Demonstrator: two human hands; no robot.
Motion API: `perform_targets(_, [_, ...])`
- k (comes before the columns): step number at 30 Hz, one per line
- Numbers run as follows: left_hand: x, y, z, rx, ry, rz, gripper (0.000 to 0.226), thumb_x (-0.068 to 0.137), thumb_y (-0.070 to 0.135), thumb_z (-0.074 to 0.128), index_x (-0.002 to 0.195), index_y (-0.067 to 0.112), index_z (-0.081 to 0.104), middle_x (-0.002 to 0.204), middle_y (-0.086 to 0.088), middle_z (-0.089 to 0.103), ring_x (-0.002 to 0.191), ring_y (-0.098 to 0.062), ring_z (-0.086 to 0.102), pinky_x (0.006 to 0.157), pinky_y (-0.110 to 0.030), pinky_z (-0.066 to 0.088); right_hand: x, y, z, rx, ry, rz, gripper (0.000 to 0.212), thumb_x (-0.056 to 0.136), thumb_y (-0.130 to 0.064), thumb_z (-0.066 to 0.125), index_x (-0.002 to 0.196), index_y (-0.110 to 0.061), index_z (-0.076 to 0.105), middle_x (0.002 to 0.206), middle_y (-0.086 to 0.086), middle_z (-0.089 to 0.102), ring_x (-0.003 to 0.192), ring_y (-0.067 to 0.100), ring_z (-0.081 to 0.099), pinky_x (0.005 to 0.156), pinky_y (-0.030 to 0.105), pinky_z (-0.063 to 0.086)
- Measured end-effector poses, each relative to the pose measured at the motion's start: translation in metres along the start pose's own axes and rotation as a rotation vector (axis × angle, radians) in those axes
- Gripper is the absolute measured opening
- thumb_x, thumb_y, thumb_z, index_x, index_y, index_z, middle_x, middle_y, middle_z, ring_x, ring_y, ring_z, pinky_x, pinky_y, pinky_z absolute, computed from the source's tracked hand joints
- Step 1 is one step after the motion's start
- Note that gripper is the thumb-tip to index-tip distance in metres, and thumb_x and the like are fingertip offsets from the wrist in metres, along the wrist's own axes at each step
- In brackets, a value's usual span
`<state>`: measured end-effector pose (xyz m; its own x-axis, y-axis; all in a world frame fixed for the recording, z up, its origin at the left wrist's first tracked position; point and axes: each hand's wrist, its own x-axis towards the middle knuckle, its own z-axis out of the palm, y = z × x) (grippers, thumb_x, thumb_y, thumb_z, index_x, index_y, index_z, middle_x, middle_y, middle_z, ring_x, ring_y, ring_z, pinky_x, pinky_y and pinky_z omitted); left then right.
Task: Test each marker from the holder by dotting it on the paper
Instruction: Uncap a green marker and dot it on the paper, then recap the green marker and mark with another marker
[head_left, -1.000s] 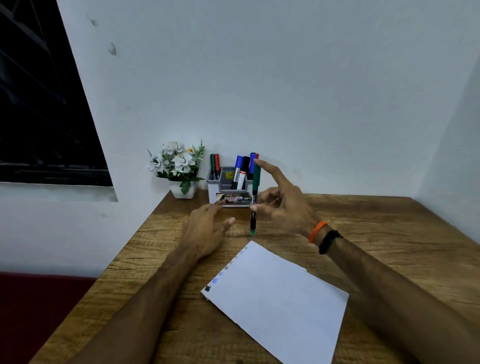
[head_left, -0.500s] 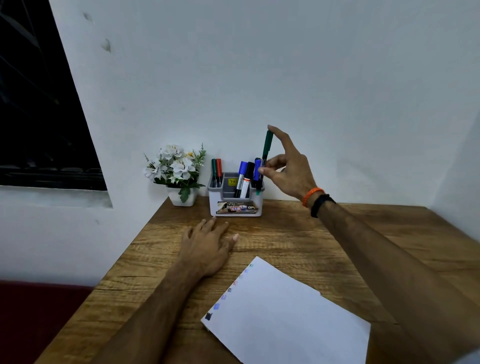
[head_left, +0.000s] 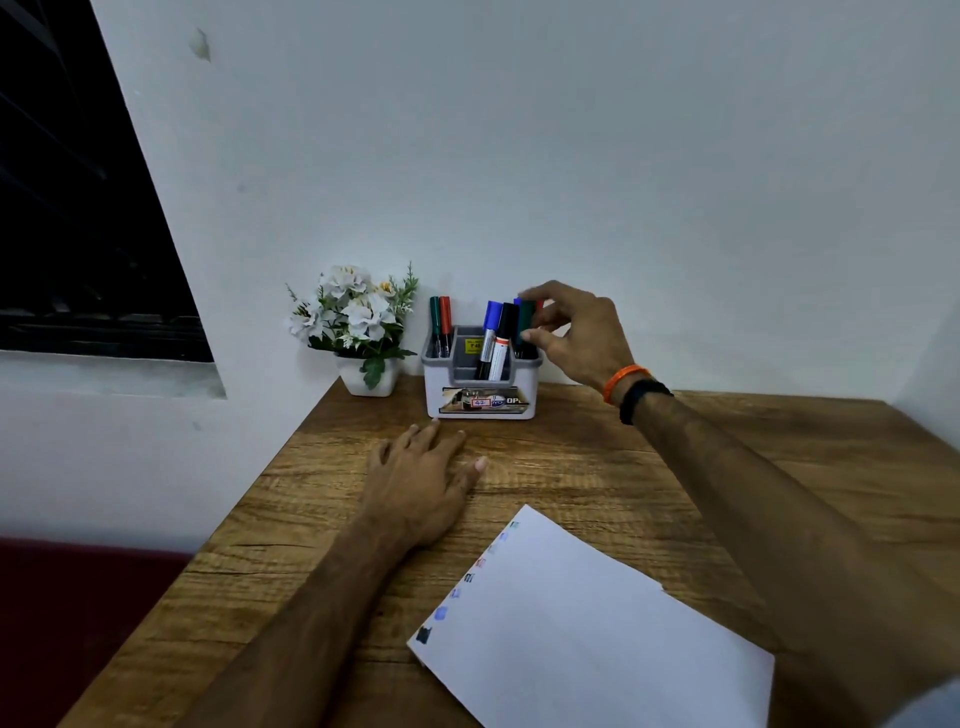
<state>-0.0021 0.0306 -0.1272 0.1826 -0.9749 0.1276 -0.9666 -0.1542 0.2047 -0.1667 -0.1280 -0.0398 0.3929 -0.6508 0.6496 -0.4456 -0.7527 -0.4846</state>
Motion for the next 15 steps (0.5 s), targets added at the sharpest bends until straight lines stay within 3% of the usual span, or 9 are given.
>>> perform_targets(3, [0.0,0.001,0.0,0.0,-0.008,-0.001,0.061,0.095,0.064,0.021,0.149,0.036,0.028,0.161,0.0,0.017,0.148,-0.019,0.012,0.118,-0.047,0.007,-0.003,0.001,0.002,0.028,0.017,0.059,0.043,0.081,-0.009,0.075,0.121,-0.022,0.067,0.094,0.001,0.074,0.086,0.016,0.068,0.086,0.031,0.057])
perform_targets(10, [-0.002,0.0,-0.001,-0.003,-0.006,-0.001,0.062,0.095,0.064,0.02,0.149,0.035,0.029,0.161,0.0,0.018,0.148,-0.019,0.012,0.118,-0.047,0.008,-0.005,-0.006,-0.002,-0.018,-0.013,0.06,0.048,0.082,-0.008,0.073,0.127,-0.022,0.064,0.111,0.003,0.071,0.09,0.015,0.065,0.088,0.023,0.048])
perform_targets(15, [-0.003,0.001,-0.003,-0.019,-0.018,-0.005,0.061,0.095,0.063,0.022,0.149,0.034,0.029,0.161,-0.001,0.018,0.148,-0.02,0.012,0.118,-0.048,0.008,-0.008,-0.02,-0.005,-0.069,0.079,0.002,0.054,0.081,-0.009,0.072,0.132,-0.02,0.06,0.118,0.005,0.062,0.086,0.011,0.056,0.087,0.022,0.045])
